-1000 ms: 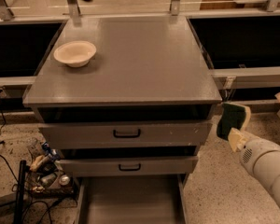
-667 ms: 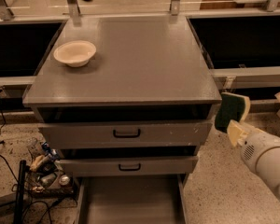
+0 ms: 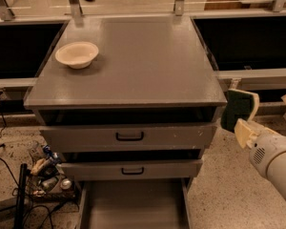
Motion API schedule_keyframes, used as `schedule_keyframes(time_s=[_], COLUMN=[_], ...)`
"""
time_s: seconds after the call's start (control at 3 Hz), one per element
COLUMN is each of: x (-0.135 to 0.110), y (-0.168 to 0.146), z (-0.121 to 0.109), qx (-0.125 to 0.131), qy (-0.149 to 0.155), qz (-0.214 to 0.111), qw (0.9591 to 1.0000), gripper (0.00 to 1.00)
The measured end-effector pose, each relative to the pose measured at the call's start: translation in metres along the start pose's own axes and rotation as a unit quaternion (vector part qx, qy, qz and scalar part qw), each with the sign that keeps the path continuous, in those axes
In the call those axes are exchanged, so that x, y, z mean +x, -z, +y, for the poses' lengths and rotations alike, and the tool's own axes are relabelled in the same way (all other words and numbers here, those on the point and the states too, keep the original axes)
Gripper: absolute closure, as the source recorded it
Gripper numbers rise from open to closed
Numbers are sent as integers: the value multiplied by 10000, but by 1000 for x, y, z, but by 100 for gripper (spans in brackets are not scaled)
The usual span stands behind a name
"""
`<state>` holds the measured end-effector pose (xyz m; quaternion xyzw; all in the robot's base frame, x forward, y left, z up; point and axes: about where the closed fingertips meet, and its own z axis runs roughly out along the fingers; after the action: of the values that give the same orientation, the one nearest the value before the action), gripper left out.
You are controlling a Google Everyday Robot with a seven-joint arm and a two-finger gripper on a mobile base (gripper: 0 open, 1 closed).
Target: Pick sponge from bottom drawer and place on counter
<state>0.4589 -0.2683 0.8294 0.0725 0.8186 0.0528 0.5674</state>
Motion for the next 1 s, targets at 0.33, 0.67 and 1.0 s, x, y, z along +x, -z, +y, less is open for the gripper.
schedule_keyframes(time_s=[0.33, 0.67, 1.0], x=[-15, -27, -32], y=[-18, -35, -47], z=[-1, 18, 37], qx=[53, -116, -307], qy=[46, 171, 258], qz=[-38, -54, -15], qw=[10000, 9998, 9992], gripper=[100, 100, 100])
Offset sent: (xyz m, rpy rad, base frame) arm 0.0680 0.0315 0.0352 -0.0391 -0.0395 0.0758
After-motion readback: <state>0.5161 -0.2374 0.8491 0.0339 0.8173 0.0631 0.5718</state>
